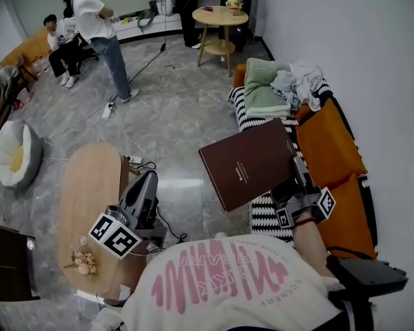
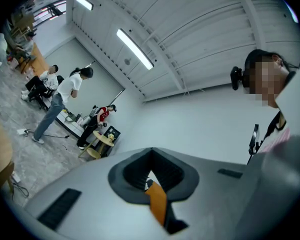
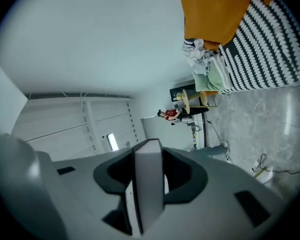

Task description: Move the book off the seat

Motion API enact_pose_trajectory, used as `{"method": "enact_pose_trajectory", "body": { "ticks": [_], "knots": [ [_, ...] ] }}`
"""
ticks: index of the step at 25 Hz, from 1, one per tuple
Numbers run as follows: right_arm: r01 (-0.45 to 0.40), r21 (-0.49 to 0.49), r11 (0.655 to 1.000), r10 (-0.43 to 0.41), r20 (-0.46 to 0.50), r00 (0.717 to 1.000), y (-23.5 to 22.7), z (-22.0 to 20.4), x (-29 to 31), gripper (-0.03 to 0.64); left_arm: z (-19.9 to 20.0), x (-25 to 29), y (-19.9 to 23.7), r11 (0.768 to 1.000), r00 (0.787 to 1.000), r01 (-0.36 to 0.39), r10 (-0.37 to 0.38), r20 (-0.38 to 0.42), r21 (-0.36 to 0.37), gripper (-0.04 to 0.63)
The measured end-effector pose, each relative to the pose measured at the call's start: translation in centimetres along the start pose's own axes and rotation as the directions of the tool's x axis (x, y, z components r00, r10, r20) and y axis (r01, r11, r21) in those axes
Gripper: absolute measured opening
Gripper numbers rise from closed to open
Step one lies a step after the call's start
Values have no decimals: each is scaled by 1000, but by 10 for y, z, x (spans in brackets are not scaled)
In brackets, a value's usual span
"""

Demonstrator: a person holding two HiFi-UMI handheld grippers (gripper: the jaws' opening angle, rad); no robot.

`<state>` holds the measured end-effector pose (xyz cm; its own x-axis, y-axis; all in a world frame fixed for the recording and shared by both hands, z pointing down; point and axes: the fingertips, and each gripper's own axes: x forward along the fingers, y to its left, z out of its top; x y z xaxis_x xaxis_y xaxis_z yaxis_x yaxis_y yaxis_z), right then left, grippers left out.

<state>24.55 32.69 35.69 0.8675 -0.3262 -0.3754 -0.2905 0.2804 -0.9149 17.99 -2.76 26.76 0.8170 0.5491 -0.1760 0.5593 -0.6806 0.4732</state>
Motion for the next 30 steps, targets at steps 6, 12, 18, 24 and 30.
{"method": "enact_pose_trajectory", "body": {
  "ticks": [6, 12, 18, 24, 30],
  "knots": [
    [32, 27, 999, -31, -58, 998, -33, 23, 50, 160, 7, 39, 27, 998, 998, -54, 53, 29, 39, 8],
    [52, 30, 998, -47, -145, 988, -50, 20, 84, 160, 1, 33, 49, 990, 988, -134, 132, 78, 32, 8],
    [99, 90, 991, -77, -218, 973, -87, -2, 135, 160, 2, 11, 77, 968, 964, -252, 251, 88, 3, 8],
    [136, 113, 984, -93, -326, 941, -110, -48, 179, 160, 23, -28, 110, 923, 912, -384, 382, 147, -15, 8],
    [183, 131, 974, -116, -405, 907, -136, -111, 222, 160, 63, -55, 150, 899, 881, -437, 432, 194, -18, 8]
  ]
}}
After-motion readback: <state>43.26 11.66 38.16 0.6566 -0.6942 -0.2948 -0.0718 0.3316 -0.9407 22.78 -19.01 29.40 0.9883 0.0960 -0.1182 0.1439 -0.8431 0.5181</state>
